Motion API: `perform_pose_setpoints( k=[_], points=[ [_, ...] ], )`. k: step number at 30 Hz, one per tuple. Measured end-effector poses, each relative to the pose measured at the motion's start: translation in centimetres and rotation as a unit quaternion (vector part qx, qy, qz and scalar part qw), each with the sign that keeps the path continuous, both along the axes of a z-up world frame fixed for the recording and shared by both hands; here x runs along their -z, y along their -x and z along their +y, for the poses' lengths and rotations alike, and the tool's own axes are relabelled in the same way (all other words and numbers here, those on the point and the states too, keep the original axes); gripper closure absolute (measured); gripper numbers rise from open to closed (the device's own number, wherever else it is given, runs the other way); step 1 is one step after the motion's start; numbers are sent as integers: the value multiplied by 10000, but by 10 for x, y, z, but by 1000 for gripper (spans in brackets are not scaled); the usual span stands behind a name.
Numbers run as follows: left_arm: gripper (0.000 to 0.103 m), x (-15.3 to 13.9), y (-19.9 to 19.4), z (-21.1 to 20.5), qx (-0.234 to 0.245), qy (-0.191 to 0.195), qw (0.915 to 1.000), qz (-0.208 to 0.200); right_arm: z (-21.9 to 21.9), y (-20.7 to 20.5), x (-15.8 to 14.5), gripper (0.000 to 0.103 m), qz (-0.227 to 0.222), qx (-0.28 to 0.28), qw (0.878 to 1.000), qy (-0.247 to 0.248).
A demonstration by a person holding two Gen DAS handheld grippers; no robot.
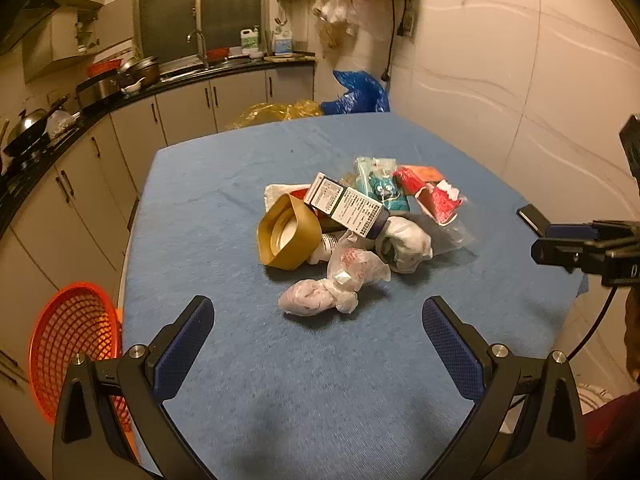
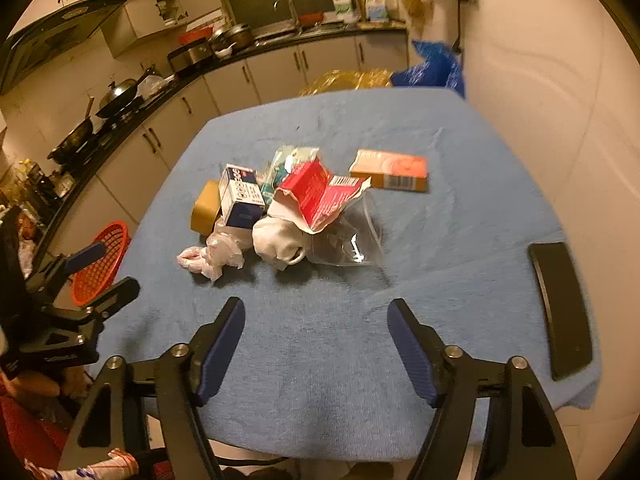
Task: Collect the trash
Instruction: 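Grasp the white plastic bags with the left tool while the right tool grasps the clear bag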
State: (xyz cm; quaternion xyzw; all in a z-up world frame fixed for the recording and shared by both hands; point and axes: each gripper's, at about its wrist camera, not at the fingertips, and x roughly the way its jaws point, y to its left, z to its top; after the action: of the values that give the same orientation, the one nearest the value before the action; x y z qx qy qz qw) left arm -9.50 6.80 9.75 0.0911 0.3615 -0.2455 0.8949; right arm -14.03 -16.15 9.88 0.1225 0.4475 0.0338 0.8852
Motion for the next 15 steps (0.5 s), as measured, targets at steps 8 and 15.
perform_pose_setpoints(
  k=[8, 15],
  points=[
    [0, 23, -37, -30, 303, -545, 9979, -196, -33, -37, 17, 44, 333, -72, 9990, -275],
    [0, 43, -64, -55, 727, -853, 9935, -179, -48, -71, 26, 44, 490, -533, 9968, -327]
  ],
)
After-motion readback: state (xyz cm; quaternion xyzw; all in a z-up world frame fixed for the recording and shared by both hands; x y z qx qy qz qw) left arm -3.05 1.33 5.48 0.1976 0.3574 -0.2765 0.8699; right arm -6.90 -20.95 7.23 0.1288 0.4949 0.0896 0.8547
